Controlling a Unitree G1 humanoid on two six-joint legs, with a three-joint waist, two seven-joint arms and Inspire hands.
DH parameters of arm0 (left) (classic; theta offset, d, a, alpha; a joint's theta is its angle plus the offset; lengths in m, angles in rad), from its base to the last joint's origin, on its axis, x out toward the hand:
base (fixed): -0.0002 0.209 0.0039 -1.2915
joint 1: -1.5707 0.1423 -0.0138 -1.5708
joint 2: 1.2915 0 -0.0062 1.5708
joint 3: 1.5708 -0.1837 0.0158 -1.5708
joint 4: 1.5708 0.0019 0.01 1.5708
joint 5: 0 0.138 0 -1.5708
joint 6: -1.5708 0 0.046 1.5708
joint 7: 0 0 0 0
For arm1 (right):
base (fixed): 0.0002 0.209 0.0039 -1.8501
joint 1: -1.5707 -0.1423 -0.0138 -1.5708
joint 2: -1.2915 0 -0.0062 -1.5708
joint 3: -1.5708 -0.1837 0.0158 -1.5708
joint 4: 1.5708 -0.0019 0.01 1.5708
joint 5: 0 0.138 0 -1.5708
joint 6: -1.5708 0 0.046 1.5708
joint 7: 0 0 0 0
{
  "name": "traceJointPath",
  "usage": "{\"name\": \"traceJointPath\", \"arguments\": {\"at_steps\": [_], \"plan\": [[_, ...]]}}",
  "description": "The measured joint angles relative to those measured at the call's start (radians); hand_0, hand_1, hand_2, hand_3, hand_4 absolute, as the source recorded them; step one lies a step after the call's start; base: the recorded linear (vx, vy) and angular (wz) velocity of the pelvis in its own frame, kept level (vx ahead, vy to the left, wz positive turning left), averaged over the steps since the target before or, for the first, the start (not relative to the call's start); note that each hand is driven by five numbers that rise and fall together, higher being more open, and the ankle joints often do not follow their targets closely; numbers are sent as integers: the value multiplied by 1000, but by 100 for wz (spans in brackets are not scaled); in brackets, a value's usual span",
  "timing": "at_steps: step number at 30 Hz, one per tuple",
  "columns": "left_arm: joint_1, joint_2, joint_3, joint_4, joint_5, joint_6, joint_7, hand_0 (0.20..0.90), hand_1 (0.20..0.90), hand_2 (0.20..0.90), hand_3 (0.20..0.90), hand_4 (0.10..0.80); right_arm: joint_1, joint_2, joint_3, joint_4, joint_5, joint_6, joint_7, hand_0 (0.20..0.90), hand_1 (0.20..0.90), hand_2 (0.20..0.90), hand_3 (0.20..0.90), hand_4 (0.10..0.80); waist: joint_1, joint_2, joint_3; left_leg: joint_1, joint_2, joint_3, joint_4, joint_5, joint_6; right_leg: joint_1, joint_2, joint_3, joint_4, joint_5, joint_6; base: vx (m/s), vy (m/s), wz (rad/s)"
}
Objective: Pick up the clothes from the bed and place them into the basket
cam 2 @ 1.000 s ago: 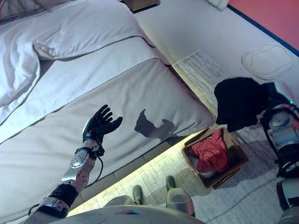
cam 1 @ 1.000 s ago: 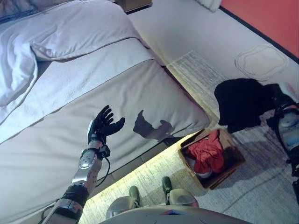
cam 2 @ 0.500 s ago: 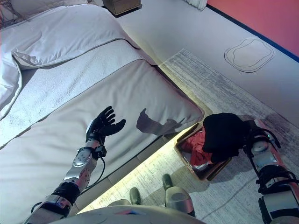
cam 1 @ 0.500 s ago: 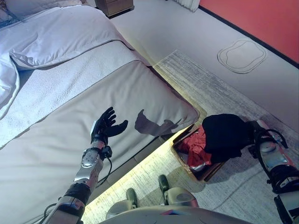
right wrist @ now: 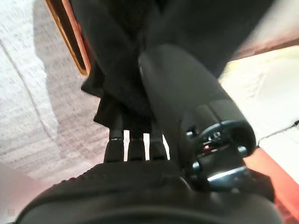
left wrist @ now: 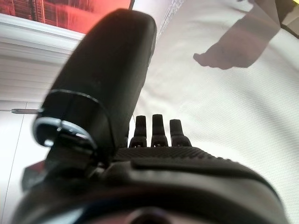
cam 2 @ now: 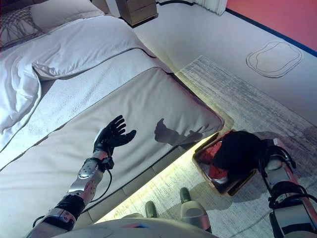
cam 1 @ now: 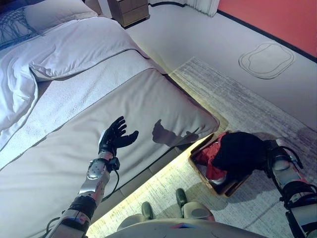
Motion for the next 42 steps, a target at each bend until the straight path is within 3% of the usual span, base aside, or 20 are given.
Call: {"name": "traceJointPath", "arguments": {"at_steps": [17,23,27,34,42], "plan": [[10,0,-1,0,0,0,0,900,900,900,900,800,6,0,-31,-70,1,2,-45,900,900,900,900,800,6,2,-1,-1,0,-12,0,1,1,3,-1,-12,0,0,0,7,3,1],[21,-6,2,0,0,-1,7,900,900,900,900,800,39,20,-31,-319,-2,-24,-129,900,900,900,900,800,-2,3,-2,2,0,-26,-1,8,4,10,-1,-21,0,1,-1,31,30,6],[57,-55,3,1,14,-5,31,900,900,900,900,800,66,133,-8,-511,-86,-117,-206,900,900,900,900,800,8,3,-2,1,1,-37,-1,13,1,14,1,-27,0,3,-4,8,31,8],[85,-98,-20,-4,79,-10,59,900,900,900,900,800,88,246,159,-590,-202,-176,-225,900,900,900,900,800,60,2,-5,-7,0,-94,-1,25,-7,30,-5,-81,-1,2,-4,22,20,23],[136,-92,-26,-33,114,-47,57,900,900,900,900,800,154,277,211,-603,-191,-206,-184,900,900,900,900,800,127,-7,-21,-45,-4,-184,-4,51,-12,34,-15,-174,-1,1,-4,33,9,35]]}}
